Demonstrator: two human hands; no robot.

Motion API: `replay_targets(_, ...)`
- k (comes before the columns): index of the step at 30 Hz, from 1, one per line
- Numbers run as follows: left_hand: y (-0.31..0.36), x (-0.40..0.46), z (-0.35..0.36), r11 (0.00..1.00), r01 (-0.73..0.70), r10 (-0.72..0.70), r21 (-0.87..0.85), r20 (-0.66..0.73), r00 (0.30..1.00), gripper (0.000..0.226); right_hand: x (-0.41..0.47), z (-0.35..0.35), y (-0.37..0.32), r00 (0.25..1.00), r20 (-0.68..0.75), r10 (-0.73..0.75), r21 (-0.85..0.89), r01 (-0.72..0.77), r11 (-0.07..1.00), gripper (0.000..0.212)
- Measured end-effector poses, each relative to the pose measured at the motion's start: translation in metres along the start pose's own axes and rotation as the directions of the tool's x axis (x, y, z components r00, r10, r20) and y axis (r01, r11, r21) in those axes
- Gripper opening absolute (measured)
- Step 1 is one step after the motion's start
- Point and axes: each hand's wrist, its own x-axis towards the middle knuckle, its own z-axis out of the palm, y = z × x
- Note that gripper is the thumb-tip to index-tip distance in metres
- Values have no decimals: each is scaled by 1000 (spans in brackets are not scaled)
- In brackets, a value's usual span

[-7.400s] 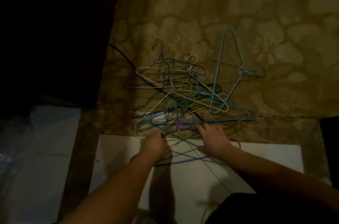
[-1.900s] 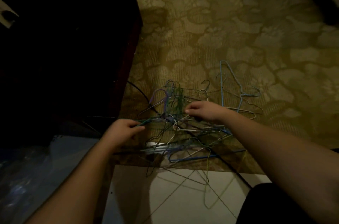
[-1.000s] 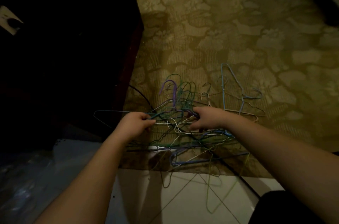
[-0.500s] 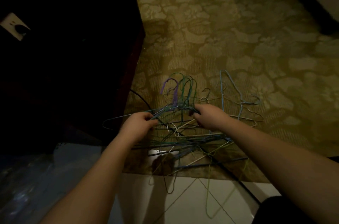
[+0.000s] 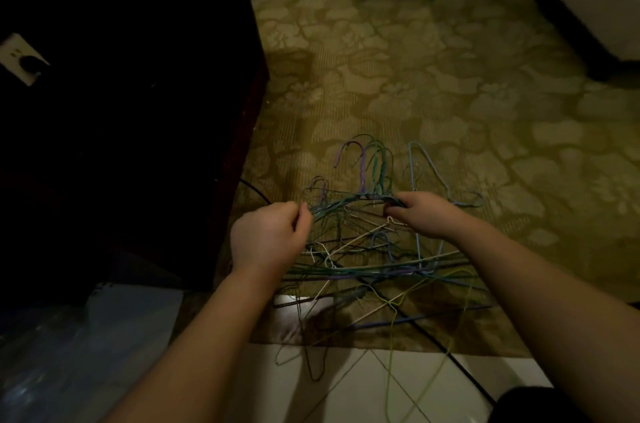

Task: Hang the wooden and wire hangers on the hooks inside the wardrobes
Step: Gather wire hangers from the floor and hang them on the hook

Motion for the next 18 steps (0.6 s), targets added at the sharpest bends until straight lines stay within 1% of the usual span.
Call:
replay_targets(1, 2, 2, 1, 999, -8, 8, -45, 11, 1000, 41, -1, -1, 2, 1000, 14, 5, 4, -5, 1000, 26)
replay_targets(2, 3, 4, 5, 997, 13, -6, -79, 87, 996, 35, -2, -1, 4, 999, 39, 6, -1, -6, 1000, 26)
replay_targets(3, 2, 5, 11, 995, 60, -41, -81, 216, 975, 28, -4, 0, 5, 997, 73, 1, -18, 0, 1000, 26)
replay_targets(4, 1, 5, 17, 993, 115, -94, -36, 368, 925, 34, -5, 2, 5, 994, 112, -13, -51, 19, 999, 27)
replay_targets(5, -1, 4, 22, 988, 155, -130, -6, 509, 851, 50, -5, 4, 5, 988, 149, -32, -89, 46, 995, 27)
replay_targets(6, -2, 2, 27, 978, 209, -154, -17, 617, 772, 63, -6, 7, 3, 982, 185, -46, -119, 68, 991, 27)
replay_targets(8, -1, -3, 30, 930, 356, -172, -89, 752, 636, 73, -7, 11, 2, 967, 247, -57, -143, 95, 985, 25)
replay_targets(9, 0, -6, 32, 900, 421, -165, -118, 801, 576, 74, -6, 13, 2, 961, 267, -65, -139, 105, 985, 24)
replay_targets(10, 0, -8, 36, 881, 453, -143, -134, 838, 526, 76, -6, 15, 2, 958, 279, -71, -121, 109, 987, 24)
replay_targets(11, 0, -10, 38, 873, 467, -122, -142, 863, 490, 76, -5, 15, 2, 956, 282, -78, -91, 108, 990, 25)
replay_targets(12, -1, -12, 42, 864, 481, -114, -146, 875, 471, 75, -5, 16, 0, 956, 281, -85, -59, 105, 993, 25)
replay_targets(13, -2, -13, 44, 852, 500, -114, -152, 880, 461, 69, -5, 16, 0, 956, 280, -94, -30, 106, 994, 24)
replay_targets(14, -4, -13, 46, 831, 532, -118, -162, 883, 453, 57, -5, 16, 0, 955, 279, -103, -4, 109, 994, 24)
replay_targets(16, -7, -13, 51, 742, 636, -94, -211, 906, 412, 28, -2, 19, 1, 958, 266, -111, 41, 104, 994, 23)
replay_targets(17, -6, -12, 51, 692, 682, -63, -235, 922, 382, 22, -1, 20, 2, 961, 254, -111, 53, 101, 994, 23)
replay_targets(18, -5, -11, 50, 646, 720, -41, -253, 931, 364, 22, 2, 22, 3, 965, 241, -107, 53, 97, 994, 23)
